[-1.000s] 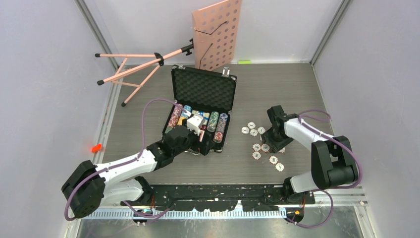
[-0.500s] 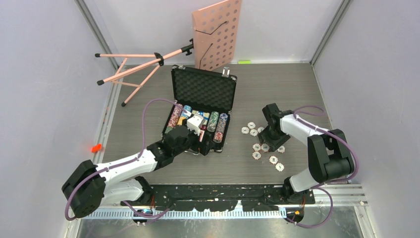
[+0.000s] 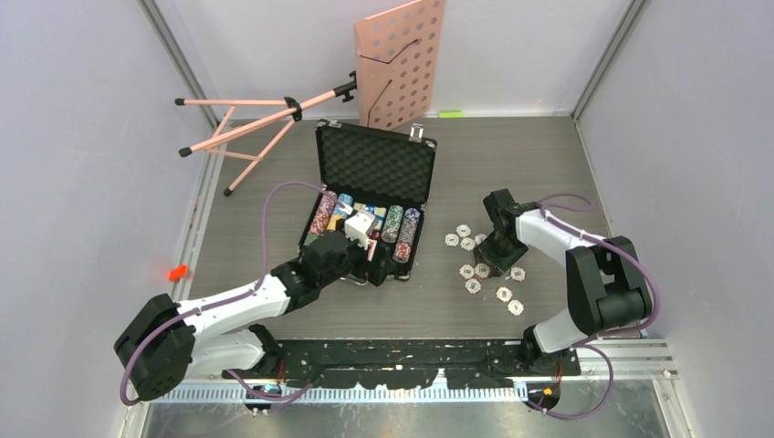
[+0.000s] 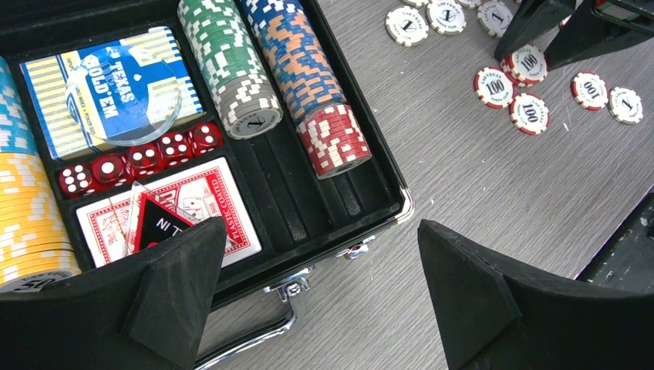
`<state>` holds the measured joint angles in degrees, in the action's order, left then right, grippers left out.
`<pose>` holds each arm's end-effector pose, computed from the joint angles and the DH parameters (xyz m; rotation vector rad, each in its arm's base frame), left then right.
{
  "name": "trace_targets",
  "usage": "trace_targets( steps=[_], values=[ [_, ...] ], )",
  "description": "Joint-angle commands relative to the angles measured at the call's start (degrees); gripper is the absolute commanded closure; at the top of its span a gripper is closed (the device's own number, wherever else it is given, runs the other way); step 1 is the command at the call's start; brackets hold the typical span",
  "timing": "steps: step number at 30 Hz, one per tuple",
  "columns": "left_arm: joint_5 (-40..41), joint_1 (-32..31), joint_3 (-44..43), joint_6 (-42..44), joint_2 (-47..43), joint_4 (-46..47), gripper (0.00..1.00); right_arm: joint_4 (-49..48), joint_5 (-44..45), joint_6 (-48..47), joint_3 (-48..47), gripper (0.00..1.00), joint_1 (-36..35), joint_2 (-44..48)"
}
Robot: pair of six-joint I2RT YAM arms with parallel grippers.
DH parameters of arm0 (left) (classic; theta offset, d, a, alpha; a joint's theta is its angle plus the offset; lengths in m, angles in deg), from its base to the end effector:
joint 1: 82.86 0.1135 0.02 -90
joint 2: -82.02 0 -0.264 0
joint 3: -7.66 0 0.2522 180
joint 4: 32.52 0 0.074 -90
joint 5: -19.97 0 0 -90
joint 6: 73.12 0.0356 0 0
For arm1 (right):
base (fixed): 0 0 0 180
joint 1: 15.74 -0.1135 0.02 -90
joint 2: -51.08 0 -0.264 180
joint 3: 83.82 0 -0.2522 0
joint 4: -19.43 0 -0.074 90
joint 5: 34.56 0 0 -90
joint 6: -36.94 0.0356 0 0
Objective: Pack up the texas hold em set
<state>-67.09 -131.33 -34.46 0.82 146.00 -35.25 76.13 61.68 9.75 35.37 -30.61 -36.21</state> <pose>0.1591 -0.1769 0.2112 0.5431 1.9905 -0.6624 0.2390 0.0595 0.1561 1.2198 2.7197 -0.0152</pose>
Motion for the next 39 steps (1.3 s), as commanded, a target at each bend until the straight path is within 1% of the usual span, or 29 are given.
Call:
trace_targets(
  steps=[1, 4, 9, 11, 16, 22, 25, 29, 32, 39],
  values=[
    [-0.9, 0.0, -1.1, -0.2, 0.6, 3.5, 0.02, 2.3, -10.1, -1.2, 4.0, 0.74, -1.4, 0.5],
    [-2.6, 0.0, -1.5, -1.9, 1.9, 4.6, 0.02, 6.1, -10.6, -1.9, 2.9, 0.74, -1.8, 3.5],
    [-10.3, 0.0, -4.7, -8.1, 5.3, 4.8, 0.02, 10.7, -10.4, -2.4, -0.3, 0.74, -1.8, 8.2],
    [-12.0, -0.2, -6.0, -11.3, 6.5, 5.3, 0.01, 11.7, -10.7, -2.4, -2.1, 0.74, -1.8, 9.1],
    [-12.1, -2.7, -7.7, -19.7, 9.8, 9.7, 0.01, 13.0, -11.7, -2.0, -5.1, 0.74, -2.0, 9.9],
    [-8.9, -8.0, -10.3, -29.0, 17.5, 20.7, 0.01, 14.4, -12.6, -1.4, -10.2, 0.74, -2.8, 9.2],
    [-7.6, -8.4, -12.4, -34.0, 21.2, 23.0, 0.08, 15.1, -13.0, -1.0, -12.5, 0.74, -3.4, 9.2],
    [-7.6, -8.5, -13.5, -41.2, 25.3, 27.7, 0.15, 15.6, -13.2, -0.2, -14.6, 0.74, -3.7, 9.5],
    [-6.9, -8.5, -13.9, -44.3, 27.1, 29.8, 0.19, 15.6, -13.8, 0.2, -15.5, 0.74, -3.9, 9.8],
    [-7.1, -8.5, -15.9, -48.6, 30.6, 32.5, 0.26, 15.0, -14.6, 1.5, -16.0, 0.74, -4.8, 10.8]
  ],
)
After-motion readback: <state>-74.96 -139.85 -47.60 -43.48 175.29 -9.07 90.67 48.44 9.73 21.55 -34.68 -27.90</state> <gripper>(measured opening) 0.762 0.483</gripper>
